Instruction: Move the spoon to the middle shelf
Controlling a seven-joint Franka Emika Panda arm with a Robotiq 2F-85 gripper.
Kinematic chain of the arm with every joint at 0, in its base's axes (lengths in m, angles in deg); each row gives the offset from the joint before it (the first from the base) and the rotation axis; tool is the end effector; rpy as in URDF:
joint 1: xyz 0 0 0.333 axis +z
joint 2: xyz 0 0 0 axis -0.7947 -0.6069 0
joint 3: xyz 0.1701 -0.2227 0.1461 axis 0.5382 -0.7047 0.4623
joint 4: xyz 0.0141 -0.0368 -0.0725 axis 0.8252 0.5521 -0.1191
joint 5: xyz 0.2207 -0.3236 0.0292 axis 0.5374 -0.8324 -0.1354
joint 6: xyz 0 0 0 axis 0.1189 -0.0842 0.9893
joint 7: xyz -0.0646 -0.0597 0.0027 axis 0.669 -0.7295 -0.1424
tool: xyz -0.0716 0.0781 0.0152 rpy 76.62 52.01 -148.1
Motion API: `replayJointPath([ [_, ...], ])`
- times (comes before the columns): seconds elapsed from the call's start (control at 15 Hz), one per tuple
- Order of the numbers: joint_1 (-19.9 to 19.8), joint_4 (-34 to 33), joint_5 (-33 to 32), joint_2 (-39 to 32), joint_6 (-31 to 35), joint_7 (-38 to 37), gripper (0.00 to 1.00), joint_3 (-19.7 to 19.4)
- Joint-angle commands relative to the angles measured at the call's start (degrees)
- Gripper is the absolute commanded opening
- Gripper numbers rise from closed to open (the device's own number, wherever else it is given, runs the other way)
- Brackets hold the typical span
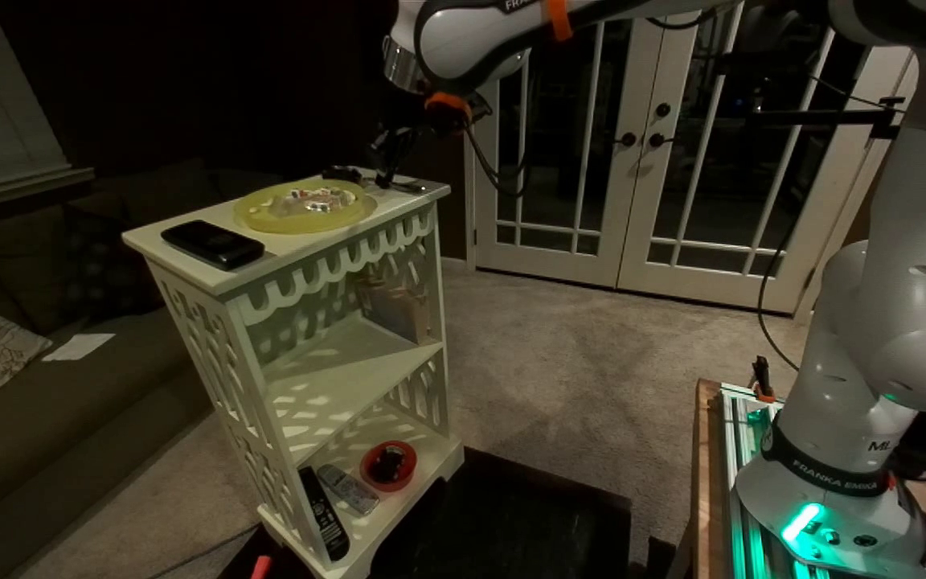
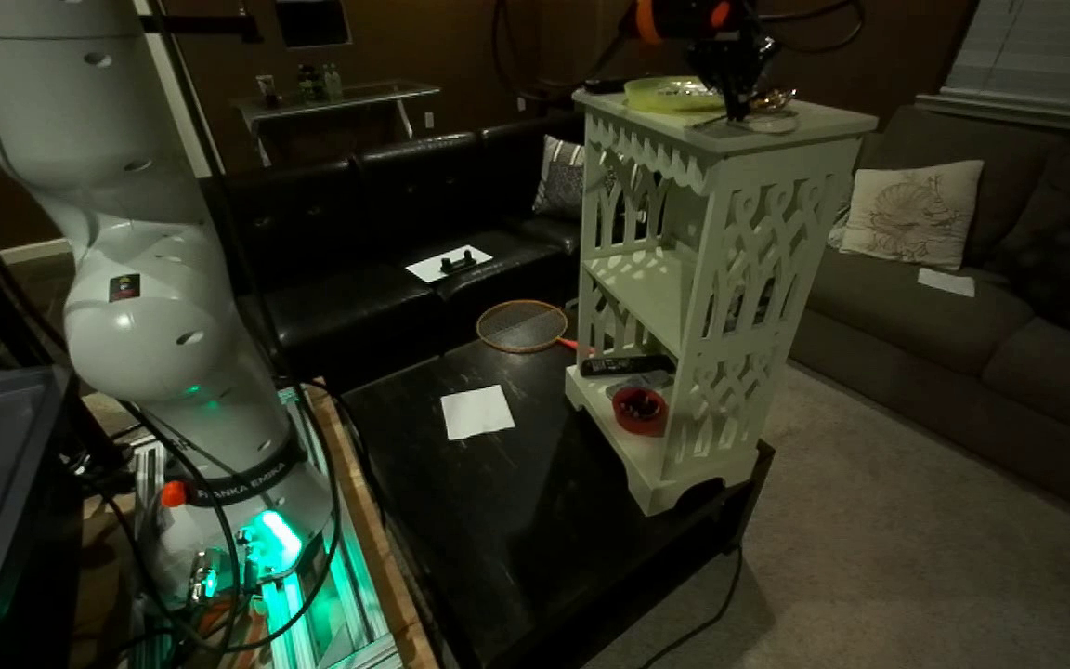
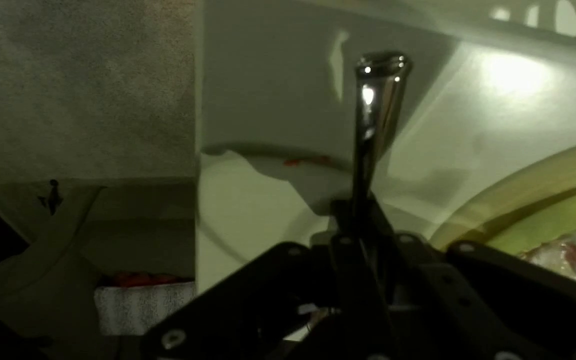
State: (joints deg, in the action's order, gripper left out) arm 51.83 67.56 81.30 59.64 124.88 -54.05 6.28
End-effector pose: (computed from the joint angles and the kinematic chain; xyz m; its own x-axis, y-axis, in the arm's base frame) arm 0.6178 -0.0251 0.5662 0.8799 0.0346 0.4738 -0.0079 -0.9961 0.0873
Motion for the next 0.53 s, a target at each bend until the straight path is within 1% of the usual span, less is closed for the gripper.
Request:
replayJointPath([
  [0.0,-0.29,-1.43,1.48,-0.93,-0.54,1.17,0.06,0.06],
  [0.47,-0.39,-2.01,2.47,-0.94,-2.71,0.84,0.05,0.01],
])
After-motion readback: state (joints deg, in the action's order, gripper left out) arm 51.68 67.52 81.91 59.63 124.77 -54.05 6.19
